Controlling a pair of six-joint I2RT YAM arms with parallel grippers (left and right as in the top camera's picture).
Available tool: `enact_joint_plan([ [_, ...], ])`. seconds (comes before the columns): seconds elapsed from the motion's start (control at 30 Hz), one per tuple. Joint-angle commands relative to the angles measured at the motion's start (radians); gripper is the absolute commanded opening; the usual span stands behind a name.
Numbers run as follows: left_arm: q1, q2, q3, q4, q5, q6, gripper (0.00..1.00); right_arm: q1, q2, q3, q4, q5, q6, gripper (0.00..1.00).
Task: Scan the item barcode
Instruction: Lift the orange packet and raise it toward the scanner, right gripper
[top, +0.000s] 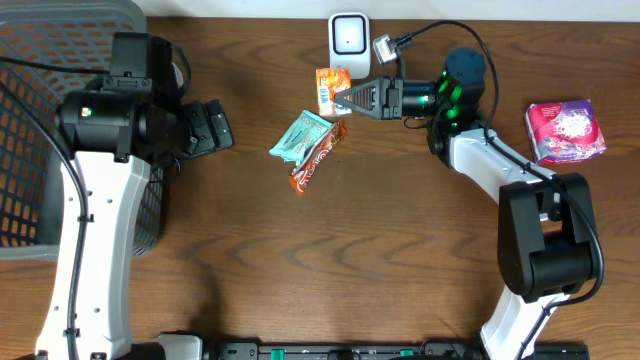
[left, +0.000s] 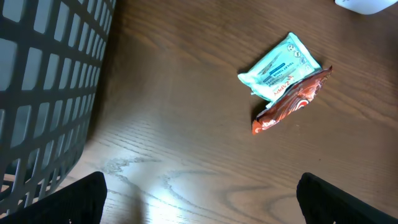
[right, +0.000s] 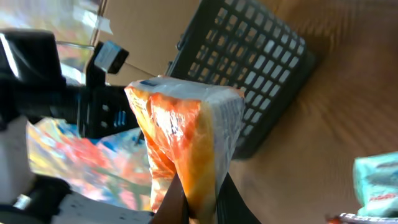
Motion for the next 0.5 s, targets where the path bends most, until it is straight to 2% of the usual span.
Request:
enact_joint_plan([
  [0.0, 0.003, -0.003, 0.001, -0.004, -0.009, -0.009, 0.98, 0.007, -0.015, 0.003, 0.006, -0.051, 0.091, 0.01],
  [0.2, 0.003, -0.003, 0.001, -0.003, -0.009, -0.009, 0.98, 0.033, -0.015, 0.003, 0.007, -0.098, 0.060, 0.01],
  [0.47, 0.003, -0.003, 0.001, -0.004, -0.009, -0.009, 0.98, 0.059, -0.015, 0.003, 0.006, 0.026, 0.099, 0.01],
])
